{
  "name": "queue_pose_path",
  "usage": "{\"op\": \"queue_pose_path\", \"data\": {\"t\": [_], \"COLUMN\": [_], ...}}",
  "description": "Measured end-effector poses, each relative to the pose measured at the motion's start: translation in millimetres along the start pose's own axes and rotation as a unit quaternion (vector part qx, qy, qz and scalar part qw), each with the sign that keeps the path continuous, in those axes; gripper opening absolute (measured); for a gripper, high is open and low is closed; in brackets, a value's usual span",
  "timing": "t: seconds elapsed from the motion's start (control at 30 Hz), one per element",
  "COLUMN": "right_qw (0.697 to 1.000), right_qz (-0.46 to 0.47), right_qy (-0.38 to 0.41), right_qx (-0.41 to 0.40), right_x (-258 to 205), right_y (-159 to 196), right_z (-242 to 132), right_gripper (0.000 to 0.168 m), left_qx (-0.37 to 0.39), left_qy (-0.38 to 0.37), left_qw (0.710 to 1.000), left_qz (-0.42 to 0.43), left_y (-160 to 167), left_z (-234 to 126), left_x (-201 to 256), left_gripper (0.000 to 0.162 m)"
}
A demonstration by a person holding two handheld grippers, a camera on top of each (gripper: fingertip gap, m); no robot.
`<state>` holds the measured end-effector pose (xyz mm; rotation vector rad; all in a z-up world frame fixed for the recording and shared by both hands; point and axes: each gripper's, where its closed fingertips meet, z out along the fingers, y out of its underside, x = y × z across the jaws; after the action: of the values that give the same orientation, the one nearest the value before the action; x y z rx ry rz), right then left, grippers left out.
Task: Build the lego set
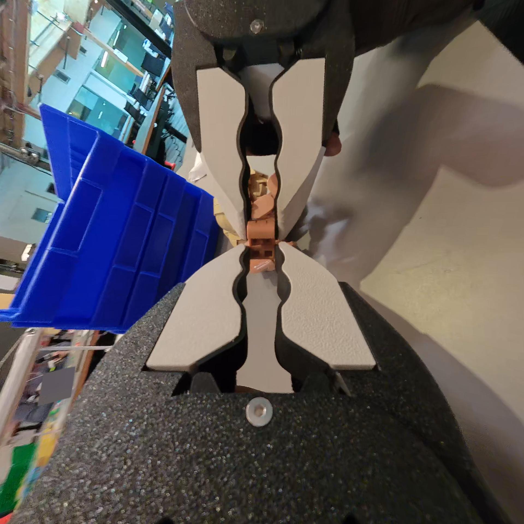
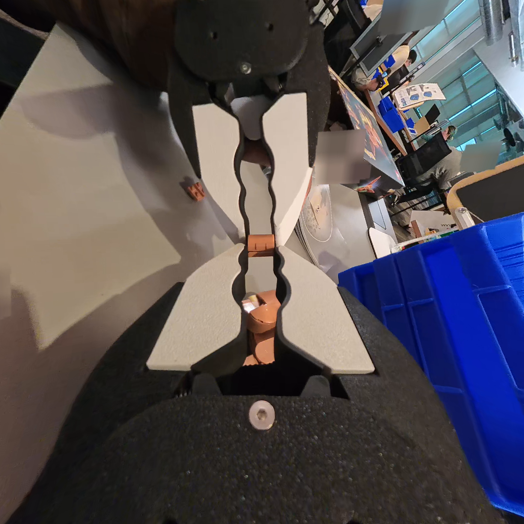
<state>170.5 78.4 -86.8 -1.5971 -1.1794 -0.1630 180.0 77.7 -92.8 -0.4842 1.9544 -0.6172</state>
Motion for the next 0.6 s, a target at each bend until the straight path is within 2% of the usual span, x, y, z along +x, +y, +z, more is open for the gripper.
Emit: {"op": "queue_pose_path", "data": {"t": [0.27,0.47,0.6], "right_qw": [0.998,0.994,0.994], "right_qz": [-0.030,-0.051,-0.050], "right_qy": [-0.049,-0.071,-0.066], "right_qx": [0.033,0.063,0.067], "right_x": [-17,-26,-25], "right_y": [-7,-14,-15], "right_z": [-5,-12,-12], "right_gripper": [0.017,0.017,0.017], "left_qx": [0.055,0.106,0.122], "left_qy": [0.111,0.207,0.234], "left_qw": [0.988,0.955,0.938], "left_qz": [-0.095,-0.182,-0.225], "left_y": [-9,-21,-23], "left_z": [-3,-13,-15], "left_x": [19,30,30], "left_gripper": [0.017,0.016,0.016]}}
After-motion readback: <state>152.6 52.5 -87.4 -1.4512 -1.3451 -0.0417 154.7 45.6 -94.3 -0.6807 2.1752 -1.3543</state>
